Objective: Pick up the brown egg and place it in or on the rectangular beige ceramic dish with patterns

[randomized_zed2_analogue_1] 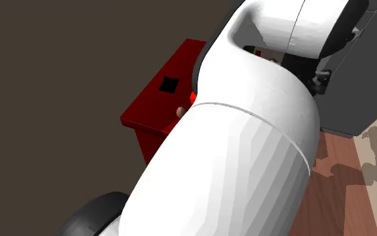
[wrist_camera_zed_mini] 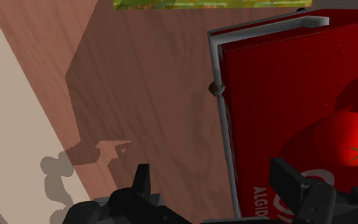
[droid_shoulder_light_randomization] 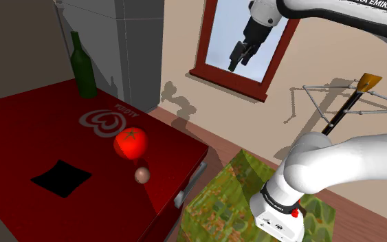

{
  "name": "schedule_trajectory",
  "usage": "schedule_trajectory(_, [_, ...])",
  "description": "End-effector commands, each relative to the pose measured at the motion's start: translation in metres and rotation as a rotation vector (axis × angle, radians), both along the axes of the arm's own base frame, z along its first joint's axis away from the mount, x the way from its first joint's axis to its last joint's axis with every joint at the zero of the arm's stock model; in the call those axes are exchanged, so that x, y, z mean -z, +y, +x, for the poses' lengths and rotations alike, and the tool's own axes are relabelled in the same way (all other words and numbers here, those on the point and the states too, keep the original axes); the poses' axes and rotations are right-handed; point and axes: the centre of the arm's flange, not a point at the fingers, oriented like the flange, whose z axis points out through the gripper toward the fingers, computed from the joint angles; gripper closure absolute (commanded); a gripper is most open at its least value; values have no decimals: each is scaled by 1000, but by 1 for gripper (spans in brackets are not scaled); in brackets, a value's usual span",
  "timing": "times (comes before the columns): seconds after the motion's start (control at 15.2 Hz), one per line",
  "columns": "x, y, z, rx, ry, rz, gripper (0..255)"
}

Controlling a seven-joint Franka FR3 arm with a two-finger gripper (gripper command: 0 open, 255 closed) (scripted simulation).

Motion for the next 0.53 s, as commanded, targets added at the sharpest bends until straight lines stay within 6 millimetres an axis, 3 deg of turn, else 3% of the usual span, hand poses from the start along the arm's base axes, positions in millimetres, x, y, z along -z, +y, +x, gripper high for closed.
schedule_trajectory(0.0, [0,0,0,0,0,0,0])
schedule_trajectory(0.46, [48,85,3,5,-11,-35,0])
